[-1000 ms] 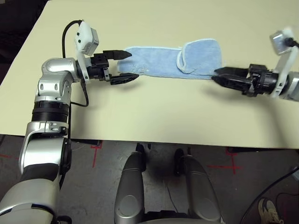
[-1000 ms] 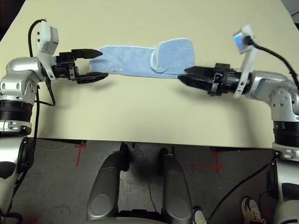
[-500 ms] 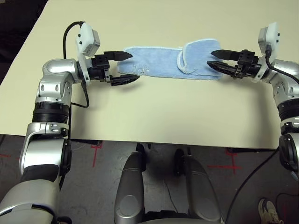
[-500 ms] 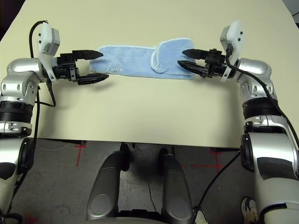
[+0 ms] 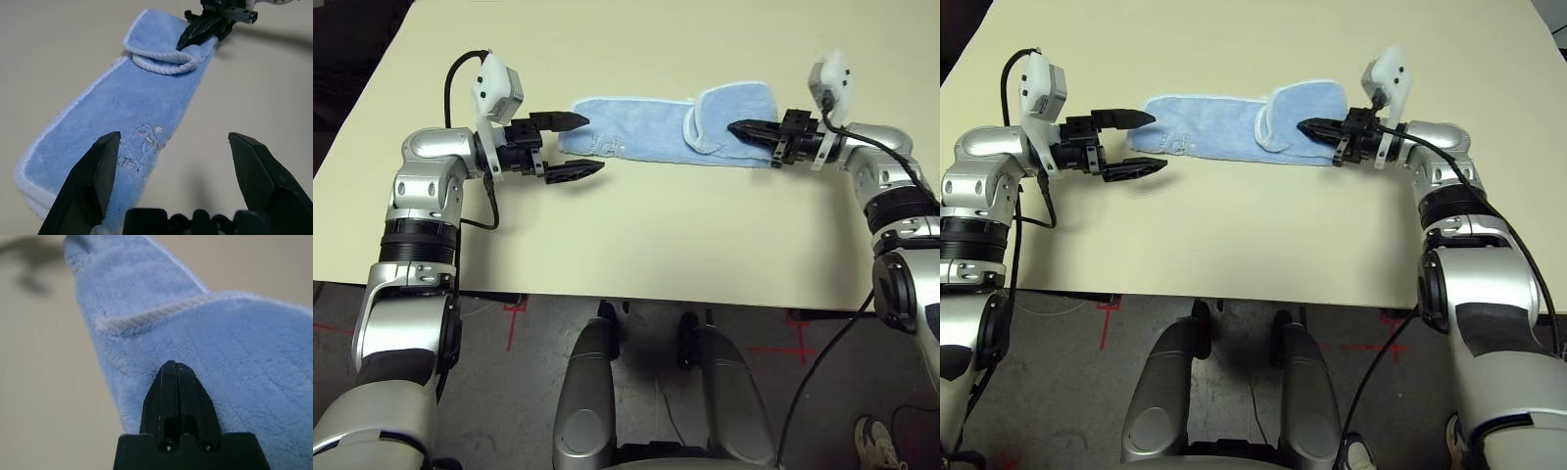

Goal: Fold the towel and set it aside.

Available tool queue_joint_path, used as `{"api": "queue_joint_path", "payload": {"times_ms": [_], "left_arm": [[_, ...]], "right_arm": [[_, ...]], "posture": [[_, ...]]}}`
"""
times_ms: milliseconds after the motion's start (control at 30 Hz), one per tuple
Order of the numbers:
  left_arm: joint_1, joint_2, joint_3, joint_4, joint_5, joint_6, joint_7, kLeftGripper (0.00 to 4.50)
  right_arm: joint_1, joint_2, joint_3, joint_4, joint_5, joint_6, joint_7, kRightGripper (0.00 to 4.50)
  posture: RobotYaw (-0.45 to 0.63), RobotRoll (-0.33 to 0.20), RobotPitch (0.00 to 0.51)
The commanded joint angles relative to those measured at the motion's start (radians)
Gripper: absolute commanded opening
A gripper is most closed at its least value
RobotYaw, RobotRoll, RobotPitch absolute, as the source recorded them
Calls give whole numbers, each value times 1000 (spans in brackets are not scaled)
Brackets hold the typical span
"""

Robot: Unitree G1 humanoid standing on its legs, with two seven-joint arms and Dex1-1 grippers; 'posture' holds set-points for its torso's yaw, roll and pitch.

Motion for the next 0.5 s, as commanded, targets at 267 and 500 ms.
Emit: {"api": "queue_joint_path", "payload": {"times_ms": [267, 500], "left_arm": [[21, 9, -1, -37, -7, 5, -3, 4500], [21, 6, -1, -37, -7, 5, 2, 4500]], "right_arm": [[6, -28, -2, 40, -47, 59, -8, 52], [-53, -23, -150, -16, 89, 136, -28, 52]], "posture": [[104, 0, 321], [95, 0, 320]]}}
